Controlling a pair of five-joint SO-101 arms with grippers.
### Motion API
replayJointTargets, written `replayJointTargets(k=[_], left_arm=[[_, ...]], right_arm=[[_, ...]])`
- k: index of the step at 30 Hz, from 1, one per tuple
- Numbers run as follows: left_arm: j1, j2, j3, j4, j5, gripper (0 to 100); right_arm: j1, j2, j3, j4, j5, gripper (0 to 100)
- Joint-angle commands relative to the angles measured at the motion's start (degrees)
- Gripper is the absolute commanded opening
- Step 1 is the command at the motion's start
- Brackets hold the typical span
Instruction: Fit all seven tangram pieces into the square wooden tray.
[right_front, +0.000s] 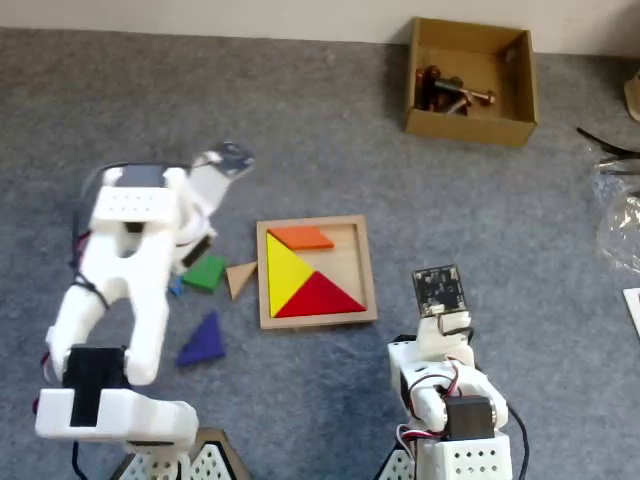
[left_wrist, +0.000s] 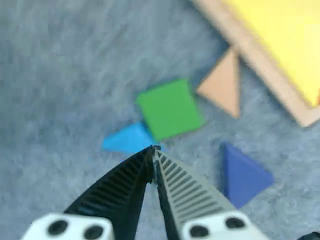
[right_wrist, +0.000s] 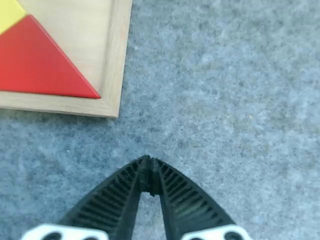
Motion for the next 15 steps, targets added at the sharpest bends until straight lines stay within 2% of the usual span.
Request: replayJointTargets(k=[1,9,15], left_arm=[[-3.03,-3.56,1.27,0.53,0.26,1],[-3.38,-3.65,6.11,0.18,-5.01,1],[-3.38,-3.65,6.46,-6.86,-3.6,1]], right_arm=[[-0.57,-0.48,6.73,-1.01,-0.44,0.5],[-0.57,-0.48,6.73,-1.01,-0.44,0.5],[-0.57,-0.48,6.73,-1.01,-0.44,0.5]])
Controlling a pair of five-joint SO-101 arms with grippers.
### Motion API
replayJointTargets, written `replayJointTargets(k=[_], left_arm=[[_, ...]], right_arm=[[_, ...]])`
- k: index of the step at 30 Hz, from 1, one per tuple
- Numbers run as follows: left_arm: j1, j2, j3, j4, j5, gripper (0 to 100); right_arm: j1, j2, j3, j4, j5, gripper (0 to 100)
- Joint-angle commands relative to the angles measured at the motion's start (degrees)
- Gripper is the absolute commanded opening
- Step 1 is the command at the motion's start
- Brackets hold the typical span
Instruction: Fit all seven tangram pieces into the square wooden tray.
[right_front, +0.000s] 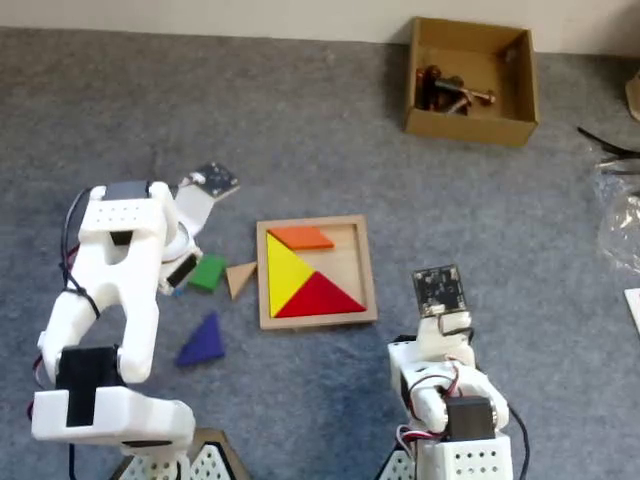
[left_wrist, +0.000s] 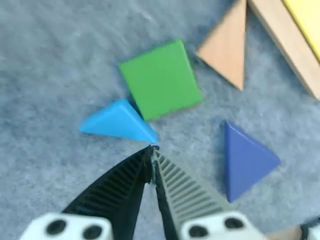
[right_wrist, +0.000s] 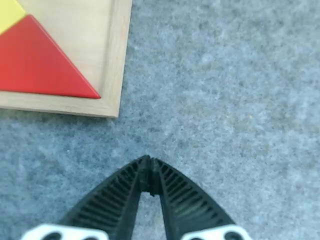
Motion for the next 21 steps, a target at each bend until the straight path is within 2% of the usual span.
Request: replayJointTargets(k=[1,4,14,18,21], left_arm=[[-0.57,-3.65,-0.31,-4.66,3.16,1],[-0.4,-3.65,-0.4,-5.89,10.02,1],[4.79,-3.65,-0.48,-6.24,10.11,16],[4.53,-3.12,0.04,-10.55,10.46,17],[4.7,-3.12,0.92,-11.6,15.03,17]], right_arm=[[-0.57,-0.48,6.73,-1.01,-0.44,0.5],[-0.57,-0.48,6.73,-1.01,-0.44,0.5],[-0.57,-0.48,6.73,-1.01,-0.44,0.5],[-0.57,-0.48,6.73,-1.01,-0.44,0.5],[-0.57,-0.48,6.73,-1.01,-0.44,0.5]])
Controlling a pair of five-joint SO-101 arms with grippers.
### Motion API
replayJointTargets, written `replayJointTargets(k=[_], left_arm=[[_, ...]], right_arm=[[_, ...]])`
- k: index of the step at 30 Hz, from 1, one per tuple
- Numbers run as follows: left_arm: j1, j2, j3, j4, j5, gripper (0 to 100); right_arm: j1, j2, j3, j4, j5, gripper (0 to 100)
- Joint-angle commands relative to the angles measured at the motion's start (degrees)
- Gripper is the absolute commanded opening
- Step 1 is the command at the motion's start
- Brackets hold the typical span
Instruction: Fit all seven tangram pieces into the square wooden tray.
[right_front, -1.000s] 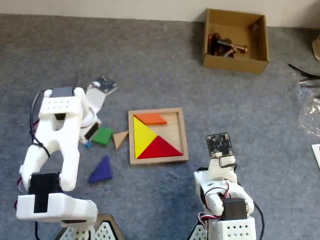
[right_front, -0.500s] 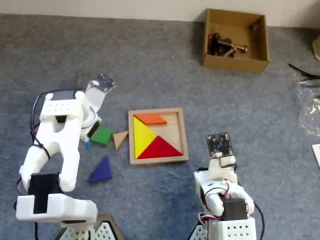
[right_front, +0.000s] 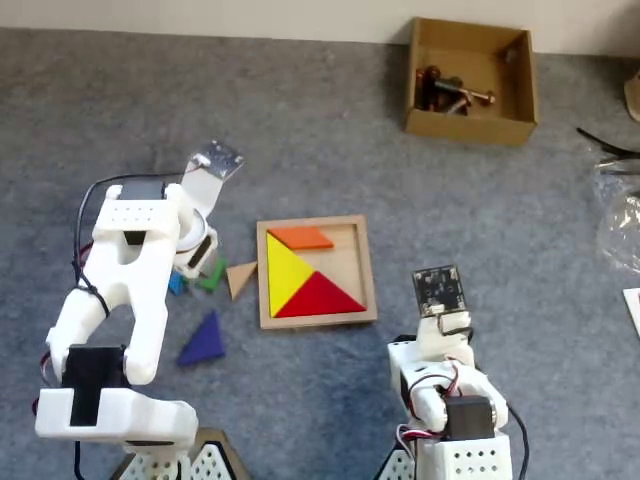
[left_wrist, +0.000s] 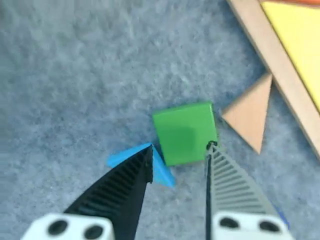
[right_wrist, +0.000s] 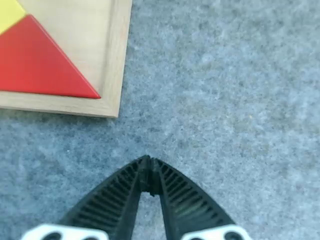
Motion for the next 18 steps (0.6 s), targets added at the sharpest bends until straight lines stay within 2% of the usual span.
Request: replayJointTargets(k=[1,8,18], left_arm=[[1.54,-3.03,0.92,-2.29,5.27,17],[1.63,-3.03,5.49,-8.0,7.91,17],[2.33,-2.95,8.4,-8.88,7.82,17]], right_arm=[[-0.57,-0.48,6.73,-1.01,-0.44,0.5],[-0.57,-0.48,6.73,-1.01,-0.44,0.5],[-0.57,-0.48,6.73,-1.01,-0.44,0.5]])
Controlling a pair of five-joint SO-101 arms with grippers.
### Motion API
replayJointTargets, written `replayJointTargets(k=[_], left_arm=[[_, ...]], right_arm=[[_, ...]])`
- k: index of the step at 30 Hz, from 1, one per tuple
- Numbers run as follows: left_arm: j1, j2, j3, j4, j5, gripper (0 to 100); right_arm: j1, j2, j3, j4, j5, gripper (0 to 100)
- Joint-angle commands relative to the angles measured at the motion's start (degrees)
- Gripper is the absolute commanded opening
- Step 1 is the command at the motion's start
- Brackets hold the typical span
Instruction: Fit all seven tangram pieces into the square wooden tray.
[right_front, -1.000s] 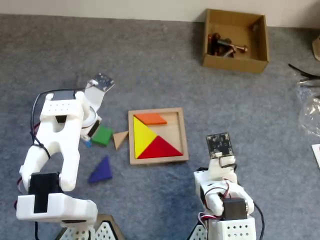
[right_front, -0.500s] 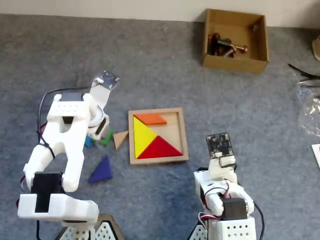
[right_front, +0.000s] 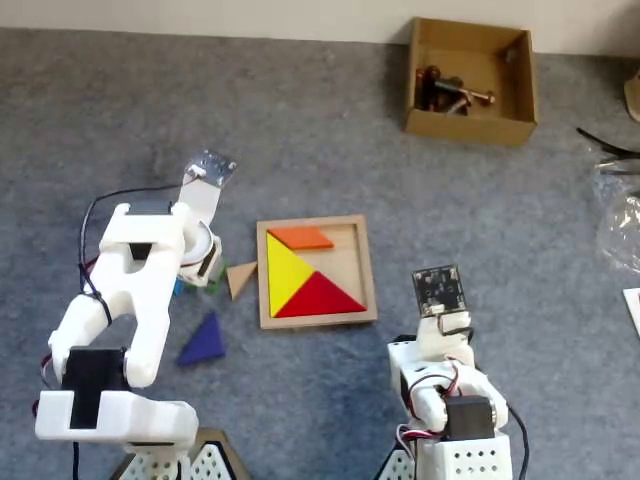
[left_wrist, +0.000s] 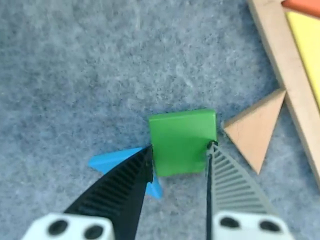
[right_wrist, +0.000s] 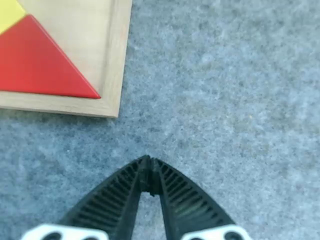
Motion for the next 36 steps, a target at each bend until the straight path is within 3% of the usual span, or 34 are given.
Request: replayJointTargets(k=[1,22,30,36], left_arm=[[2.15,-2.51,0.75,-0.35,0.09,17],[3.12,-4.44,0.22,0.0,0.0,17],[-2.51,-18.33,5.58,0.0,0.88,17],[-8.4,-22.37,10.68,-0.26,6.42,17]], right_arm=[[-0.57,-0.48,6.73,-1.01,-0.44,0.5],[-0.57,-0.48,6.73,-1.01,-0.44,0.5],[-0.57,-0.48,6.73,-1.01,-0.44,0.5],[-0.57,-0.48,6.73,-1.01,-0.44,0.5]])
